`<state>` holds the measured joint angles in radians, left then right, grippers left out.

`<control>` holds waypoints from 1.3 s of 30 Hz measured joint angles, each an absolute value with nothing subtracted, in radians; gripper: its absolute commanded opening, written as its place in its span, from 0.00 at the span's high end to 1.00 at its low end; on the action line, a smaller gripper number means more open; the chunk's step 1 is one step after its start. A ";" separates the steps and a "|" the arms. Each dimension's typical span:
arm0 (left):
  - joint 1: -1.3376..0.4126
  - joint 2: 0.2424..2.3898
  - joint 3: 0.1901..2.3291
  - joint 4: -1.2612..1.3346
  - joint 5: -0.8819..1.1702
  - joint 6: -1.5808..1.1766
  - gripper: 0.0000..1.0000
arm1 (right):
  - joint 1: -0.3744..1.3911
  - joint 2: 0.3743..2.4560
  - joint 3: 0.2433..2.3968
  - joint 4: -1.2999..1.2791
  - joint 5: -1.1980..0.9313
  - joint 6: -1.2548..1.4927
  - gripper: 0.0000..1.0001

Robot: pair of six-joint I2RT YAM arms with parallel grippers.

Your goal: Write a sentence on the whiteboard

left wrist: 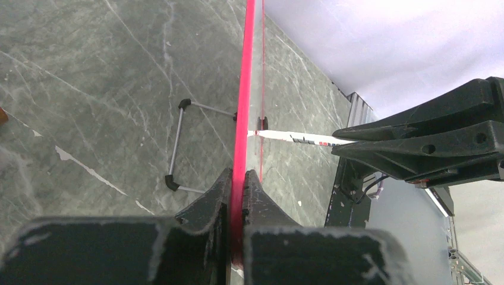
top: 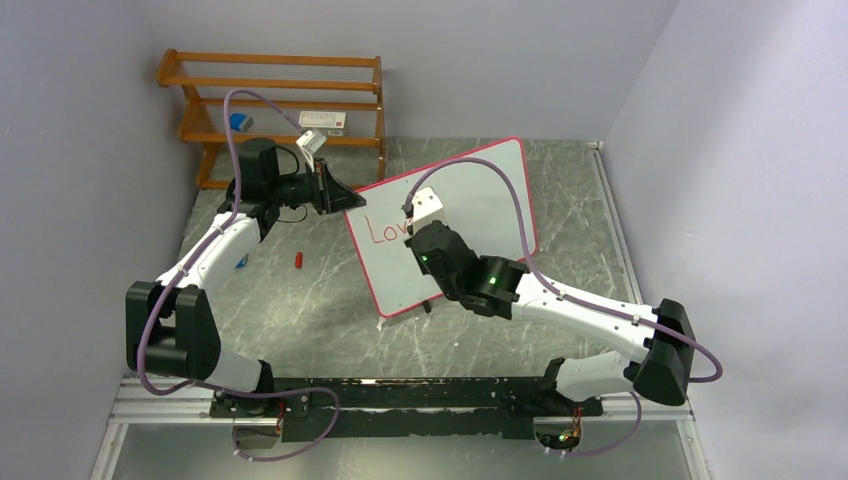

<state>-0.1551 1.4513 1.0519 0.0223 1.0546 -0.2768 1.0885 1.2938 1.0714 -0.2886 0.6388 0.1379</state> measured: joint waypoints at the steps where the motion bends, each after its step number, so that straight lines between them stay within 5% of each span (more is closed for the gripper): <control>1: -0.155 1.451 1.052 0.022 1.055 -0.277 0.95 | 1.089 1.294 1.071 -0.290 0.638 0.139 1.00; 39: -0.155 1.453 1.054 0.018 1.054 -0.274 0.95 | 1.095 1.279 1.034 -0.321 0.712 0.153 1.00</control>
